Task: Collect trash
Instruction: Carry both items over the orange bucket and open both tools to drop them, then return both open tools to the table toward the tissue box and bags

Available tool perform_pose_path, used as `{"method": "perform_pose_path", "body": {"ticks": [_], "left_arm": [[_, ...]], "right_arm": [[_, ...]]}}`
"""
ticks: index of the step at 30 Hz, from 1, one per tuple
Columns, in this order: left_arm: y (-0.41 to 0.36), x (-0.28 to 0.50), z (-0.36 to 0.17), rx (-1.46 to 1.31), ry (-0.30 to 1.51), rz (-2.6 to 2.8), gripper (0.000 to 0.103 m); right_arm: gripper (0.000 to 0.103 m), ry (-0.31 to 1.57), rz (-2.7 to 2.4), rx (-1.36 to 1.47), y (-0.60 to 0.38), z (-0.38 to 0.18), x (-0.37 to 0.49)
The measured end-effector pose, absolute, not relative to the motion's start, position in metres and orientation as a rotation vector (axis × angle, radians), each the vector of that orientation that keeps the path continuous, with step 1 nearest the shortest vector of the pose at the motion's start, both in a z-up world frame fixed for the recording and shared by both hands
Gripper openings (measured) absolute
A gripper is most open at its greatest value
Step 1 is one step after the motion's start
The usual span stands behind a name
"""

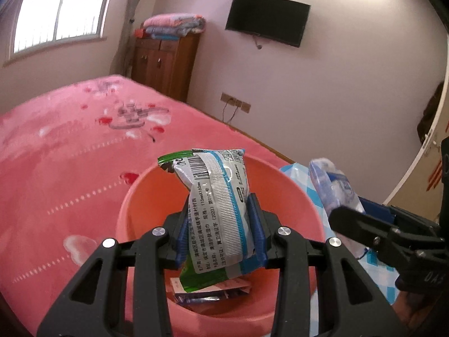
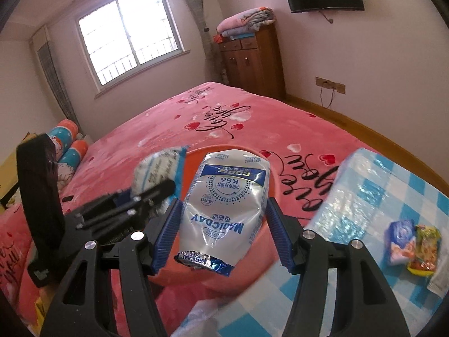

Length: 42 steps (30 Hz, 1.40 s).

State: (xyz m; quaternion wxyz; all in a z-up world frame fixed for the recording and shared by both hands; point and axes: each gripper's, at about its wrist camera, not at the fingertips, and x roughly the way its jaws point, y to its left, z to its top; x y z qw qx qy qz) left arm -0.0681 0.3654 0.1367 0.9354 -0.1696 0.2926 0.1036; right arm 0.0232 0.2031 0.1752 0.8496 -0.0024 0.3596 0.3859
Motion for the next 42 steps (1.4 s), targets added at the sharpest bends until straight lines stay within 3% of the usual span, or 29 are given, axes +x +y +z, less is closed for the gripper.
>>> {"method": "perform_pose_path", "body": {"ticks": [1,3,4,8,14,42], "left_arm": [[0.368,-0.067,0.134,-0.349,0.600,0.217,0.040],[0.370,-0.069,0.131,-0.350,0.598,0.239,0.055],[0.372,-0.070,0.130,-0.351,0.590,0.251,0.063],[0.372,-0.074,0.130,-0.324,0.578,0.287,0.076],[0.361,-0.078,0.132,-0.298,0.571,0.268,0.087],[0.284,-0.086,0.144,-0.213,0.569,0.129,0.095]], "right_arm": [[0.069,0.767,0.825,0.008,0.205,0.173,0.025],[0.078,0.777,0.818,0.046,0.201,0.169,0.028],[0.079,0.772,0.817,0.061,0.198,0.169,0.028],[0.084,0.740,0.760,0.049,0.183,0.165,0.021],[0.088,0.720,0.672,0.036,0.155,0.153,0.011],[0.093,0.658,0.432,0.023,0.061,0.128,-0.024]]}}
